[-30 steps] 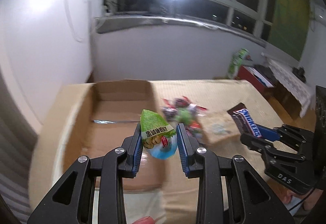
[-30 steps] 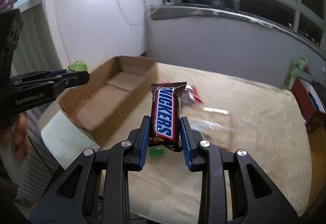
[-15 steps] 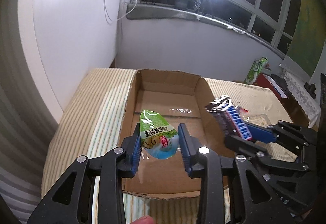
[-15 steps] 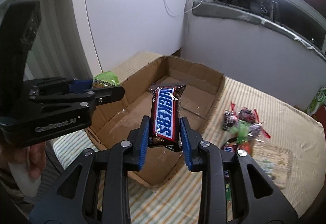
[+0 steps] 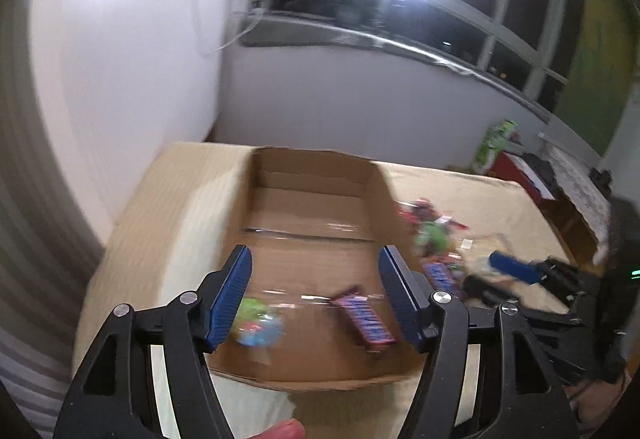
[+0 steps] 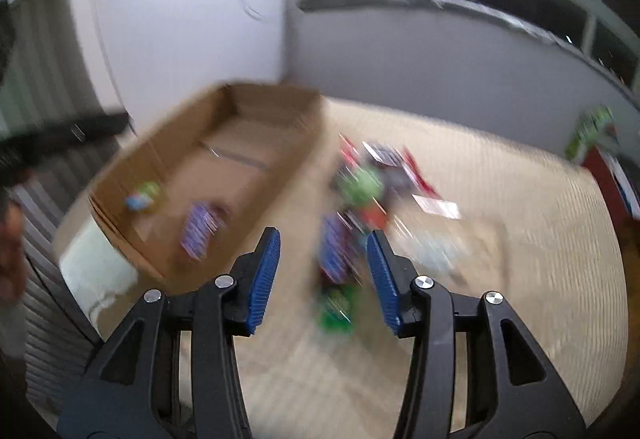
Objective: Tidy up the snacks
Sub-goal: 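Grasp the small green candy packet with the right gripper while the left returns to the pile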
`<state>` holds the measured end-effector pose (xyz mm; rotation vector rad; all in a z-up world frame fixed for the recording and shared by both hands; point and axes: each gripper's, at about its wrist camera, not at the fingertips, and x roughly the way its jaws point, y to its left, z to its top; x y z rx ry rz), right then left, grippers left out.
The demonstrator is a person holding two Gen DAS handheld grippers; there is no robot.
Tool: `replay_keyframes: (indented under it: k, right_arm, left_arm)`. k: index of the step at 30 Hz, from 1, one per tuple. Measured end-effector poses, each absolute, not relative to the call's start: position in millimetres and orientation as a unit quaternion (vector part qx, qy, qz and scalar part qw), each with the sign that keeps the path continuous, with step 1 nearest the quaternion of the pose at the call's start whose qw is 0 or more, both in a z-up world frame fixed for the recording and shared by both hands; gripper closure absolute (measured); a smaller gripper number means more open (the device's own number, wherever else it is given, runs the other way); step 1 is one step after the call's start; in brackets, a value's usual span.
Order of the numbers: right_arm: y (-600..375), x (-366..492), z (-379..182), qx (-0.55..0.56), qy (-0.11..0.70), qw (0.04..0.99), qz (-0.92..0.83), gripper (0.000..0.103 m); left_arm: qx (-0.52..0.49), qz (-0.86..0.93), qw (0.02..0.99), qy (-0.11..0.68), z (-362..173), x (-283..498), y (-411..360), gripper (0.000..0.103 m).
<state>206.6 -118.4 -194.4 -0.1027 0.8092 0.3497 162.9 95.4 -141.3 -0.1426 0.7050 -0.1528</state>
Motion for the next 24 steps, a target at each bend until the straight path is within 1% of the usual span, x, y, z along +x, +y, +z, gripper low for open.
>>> replay_keyframes:
  k: [3, 6, 12, 15, 16, 20, 24]
  right_arm:
    - [-138, 204, -215, -0.043, 0.413, 0.893, 0.175, 0.056]
    - [-154, 216, -227, -0.008, 0.421, 0.885, 0.199, 0.056]
    - [-147, 246, -244, -0.004, 0.438, 0.856, 0.274, 0.056]
    - [-148, 260, -244, 0.007, 0.431, 0.859, 0.277, 0.056]
    - [-149, 265, -244, 0.009, 0.428, 0.863, 0.268, 0.056]
    - [-164, 276, -248, 0.036, 0.424, 0.874, 0.235, 0.056]
    - [-177, 280, -250, 0.039, 0.427, 0.878, 0.215, 0.056]
  left_arm:
    - [-0.063, -0.113, 0.929, 0.347, -139, 156, 62, 0.037]
    - [-0.070, -0.163, 0.916, 0.359, -143, 148, 30, 0.037]
    - [-0.080, -0.234, 0.883, 0.399, -173, 142, -13, 0.037]
    - [-0.095, -0.227, 0.870, 0.427, -194, 157, -14, 0.037]
    - [-0.098, -0.218, 0.870, 0.430, -199, 162, -11, 0.036]
    - [-0.097, -0.194, 0.882, 0.419, -197, 171, 0, 0.036]
    - [-0.079, -0.169, 0.892, 0.412, -199, 180, 9, 0.036]
